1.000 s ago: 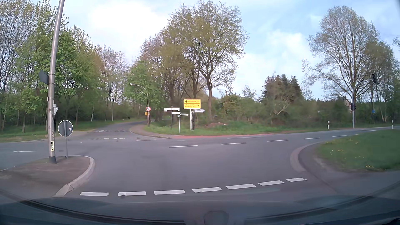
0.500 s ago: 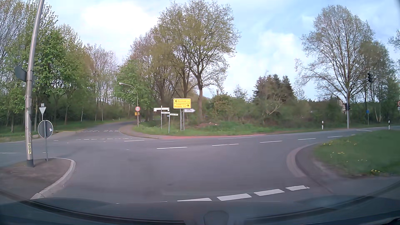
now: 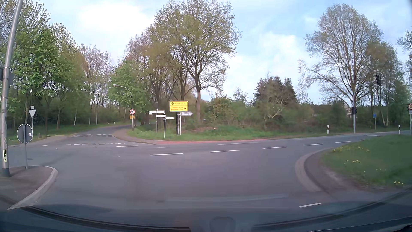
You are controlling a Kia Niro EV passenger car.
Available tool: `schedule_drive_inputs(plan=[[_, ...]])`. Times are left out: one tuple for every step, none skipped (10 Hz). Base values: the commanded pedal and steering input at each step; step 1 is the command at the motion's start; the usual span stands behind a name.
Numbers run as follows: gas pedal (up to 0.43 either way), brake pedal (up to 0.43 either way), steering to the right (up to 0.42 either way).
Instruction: Follow the waypoints while adhering to traffic rules and regulations
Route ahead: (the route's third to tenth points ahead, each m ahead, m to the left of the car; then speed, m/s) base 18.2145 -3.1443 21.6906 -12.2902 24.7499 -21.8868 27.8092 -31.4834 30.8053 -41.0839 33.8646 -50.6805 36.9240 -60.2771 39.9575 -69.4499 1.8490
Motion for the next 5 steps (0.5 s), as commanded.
schedule_drive_inputs(plan=[[0.047,0.0,0.138],[0.039,0.0,0.137],[0.039,0.0,0.136],[0.039,0.0,0.135],[0.028,0.0,0.131]])
